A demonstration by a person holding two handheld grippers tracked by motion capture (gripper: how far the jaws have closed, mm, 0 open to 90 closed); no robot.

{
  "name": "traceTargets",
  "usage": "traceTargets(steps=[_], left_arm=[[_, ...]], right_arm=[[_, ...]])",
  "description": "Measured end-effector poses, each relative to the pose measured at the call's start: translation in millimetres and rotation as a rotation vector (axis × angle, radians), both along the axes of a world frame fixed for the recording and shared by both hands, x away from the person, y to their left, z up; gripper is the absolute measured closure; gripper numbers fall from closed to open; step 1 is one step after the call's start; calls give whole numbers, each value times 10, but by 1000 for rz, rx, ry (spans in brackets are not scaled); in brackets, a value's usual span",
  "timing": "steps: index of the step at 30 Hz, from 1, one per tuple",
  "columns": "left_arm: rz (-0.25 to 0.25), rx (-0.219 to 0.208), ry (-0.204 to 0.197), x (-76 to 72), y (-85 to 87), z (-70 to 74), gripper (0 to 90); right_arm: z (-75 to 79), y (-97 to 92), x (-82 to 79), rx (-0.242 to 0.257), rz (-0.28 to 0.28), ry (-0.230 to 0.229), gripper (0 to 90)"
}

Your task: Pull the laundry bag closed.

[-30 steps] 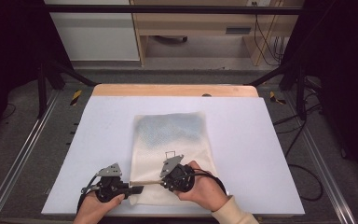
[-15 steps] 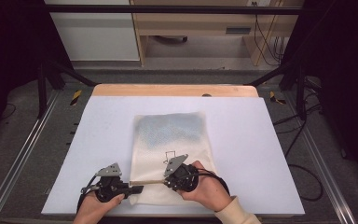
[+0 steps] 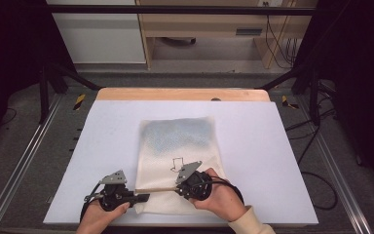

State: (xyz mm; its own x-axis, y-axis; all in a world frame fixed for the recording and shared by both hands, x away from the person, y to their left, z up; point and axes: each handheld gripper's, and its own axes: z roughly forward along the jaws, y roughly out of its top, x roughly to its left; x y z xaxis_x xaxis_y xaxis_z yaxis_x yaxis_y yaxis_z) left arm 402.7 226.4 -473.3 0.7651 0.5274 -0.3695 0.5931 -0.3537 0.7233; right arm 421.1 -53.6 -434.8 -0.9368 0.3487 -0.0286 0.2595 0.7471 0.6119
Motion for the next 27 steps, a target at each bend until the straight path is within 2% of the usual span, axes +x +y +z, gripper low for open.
traceTargets(steps=[11, 27], left_arm=[[2, 0, -2, 4, 7, 3, 846], [5, 4, -9, 5, 18, 17, 846]], right_arm=[[-3, -98, -15, 2, -20, 2, 821], [-15, -140, -27, 10, -26, 4, 821]])
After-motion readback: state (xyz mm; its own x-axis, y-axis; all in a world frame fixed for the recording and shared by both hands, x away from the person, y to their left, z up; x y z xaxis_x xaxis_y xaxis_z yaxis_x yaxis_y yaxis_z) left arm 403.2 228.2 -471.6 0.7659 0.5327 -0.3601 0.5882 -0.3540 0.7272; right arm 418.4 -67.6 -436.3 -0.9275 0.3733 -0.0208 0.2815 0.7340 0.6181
